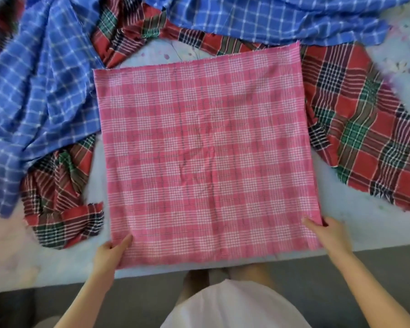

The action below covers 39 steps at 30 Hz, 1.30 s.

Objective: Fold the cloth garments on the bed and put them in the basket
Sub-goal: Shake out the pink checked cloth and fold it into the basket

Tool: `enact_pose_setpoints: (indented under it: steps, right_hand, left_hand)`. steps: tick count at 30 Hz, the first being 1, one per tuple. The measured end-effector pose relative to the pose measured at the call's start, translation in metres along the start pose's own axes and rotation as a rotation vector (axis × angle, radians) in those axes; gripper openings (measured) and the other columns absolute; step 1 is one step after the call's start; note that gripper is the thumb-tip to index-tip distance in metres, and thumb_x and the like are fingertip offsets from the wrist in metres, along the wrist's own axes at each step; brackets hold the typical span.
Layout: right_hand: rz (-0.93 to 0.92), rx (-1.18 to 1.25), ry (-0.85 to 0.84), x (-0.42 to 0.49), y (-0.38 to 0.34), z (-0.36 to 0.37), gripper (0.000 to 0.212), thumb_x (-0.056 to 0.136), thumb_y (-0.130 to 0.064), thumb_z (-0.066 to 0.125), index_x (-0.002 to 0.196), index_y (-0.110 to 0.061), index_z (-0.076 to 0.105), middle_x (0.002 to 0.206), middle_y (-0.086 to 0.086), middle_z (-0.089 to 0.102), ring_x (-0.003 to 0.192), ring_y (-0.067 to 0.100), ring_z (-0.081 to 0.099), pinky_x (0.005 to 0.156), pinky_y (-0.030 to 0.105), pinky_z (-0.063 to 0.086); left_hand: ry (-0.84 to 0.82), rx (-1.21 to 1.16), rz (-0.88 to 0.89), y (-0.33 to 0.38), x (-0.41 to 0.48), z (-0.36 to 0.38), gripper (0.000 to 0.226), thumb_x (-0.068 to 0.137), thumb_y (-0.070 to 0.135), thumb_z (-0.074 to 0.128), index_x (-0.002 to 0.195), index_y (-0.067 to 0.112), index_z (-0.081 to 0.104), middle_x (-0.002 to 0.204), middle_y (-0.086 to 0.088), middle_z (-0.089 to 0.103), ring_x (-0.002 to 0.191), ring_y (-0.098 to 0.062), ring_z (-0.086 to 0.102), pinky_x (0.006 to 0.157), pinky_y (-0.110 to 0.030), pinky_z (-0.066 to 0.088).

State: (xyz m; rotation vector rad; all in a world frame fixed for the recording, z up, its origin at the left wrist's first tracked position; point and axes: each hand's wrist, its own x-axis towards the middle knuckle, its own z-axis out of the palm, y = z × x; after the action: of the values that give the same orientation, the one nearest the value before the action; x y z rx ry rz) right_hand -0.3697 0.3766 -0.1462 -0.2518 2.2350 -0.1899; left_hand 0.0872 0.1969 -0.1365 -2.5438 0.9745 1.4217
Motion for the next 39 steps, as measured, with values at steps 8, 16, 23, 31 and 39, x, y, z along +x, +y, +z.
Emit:
enact_pose_setpoints:
  steps: [8, 16, 23, 31, 39]
  right_hand:
    - [0.071, 0.28, -0.238, -0.045, -0.035, -0.048, 0.082, 0.041, -0.052, 0.089, 0.103, -0.004, 0.064, 0.087, 0.0, 0.069, 0.082, 0.017, 0.061, 0.079, 0.033, 0.046]
    - [0.061, 0.672, -0.162, -0.023, -0.126, -0.113, 0.034, 0.079, 0.005, 0.063, 0.109, -0.011, 0.056, 0.054, 0.004, 0.065, 0.041, 0.011, 0.057, 0.041, 0.022, 0.045]
    - [0.036, 1.024, -0.176, 0.037, -0.262, -0.135, 0.023, 0.097, -0.001, 0.042, 0.075, -0.003, 0.048, 0.065, 0.012, 0.054, 0.057, 0.011, 0.05, 0.036, 0.015, 0.045]
    - [0.043, 1.078, -0.104, 0.102, -0.362, -0.131, 0.019, 0.097, -0.001, 0.044, 0.115, 0.0, 0.052, 0.077, 0.014, 0.049, 0.04, 0.017, 0.06, 0.035, 0.02, 0.047]
    - [-0.105, 0.879, -0.008, 0.127, -0.381, -0.097, 0.055, 0.092, -0.022, 0.059, 0.142, -0.012, 0.037, 0.135, 0.019, 0.048, 0.108, 0.027, 0.057, 0.085, 0.035, 0.052]
  left_hand:
    - [-0.017, -0.082, 0.034, -0.008, -0.032, -0.036, 0.017, 0.088, 0.021, 0.064, 0.083, 0.005, 0.064, 0.084, -0.017, 0.066, 0.072, -0.028, 0.06, 0.064, -0.033, 0.051]
    - [-0.027, -0.43, 0.093, 0.115, -0.032, -0.093, 0.009, 0.091, 0.008, 0.057, 0.084, 0.003, 0.058, 0.041, -0.005, 0.052, 0.029, -0.007, 0.047, 0.036, -0.018, 0.045]
    - [-0.204, -0.818, 0.112, 0.266, 0.013, -0.099, 0.027, 0.1, 0.001, 0.033, 0.076, 0.001, 0.047, 0.041, 0.0, 0.058, 0.043, -0.007, 0.063, 0.055, -0.019, 0.055]
    - [-0.23, -0.934, 0.123, 0.356, 0.065, -0.086, 0.034, 0.098, -0.002, 0.034, 0.131, -0.012, 0.039, 0.068, -0.011, 0.067, 0.048, -0.013, 0.066, 0.095, -0.027, 0.044]
    - [0.006, -0.756, 0.208, 0.385, 0.103, -0.04, 0.019, 0.096, 0.016, 0.044, 0.105, 0.0, 0.052, 0.088, -0.016, 0.055, 0.061, -0.013, 0.063, 0.061, -0.026, 0.052]
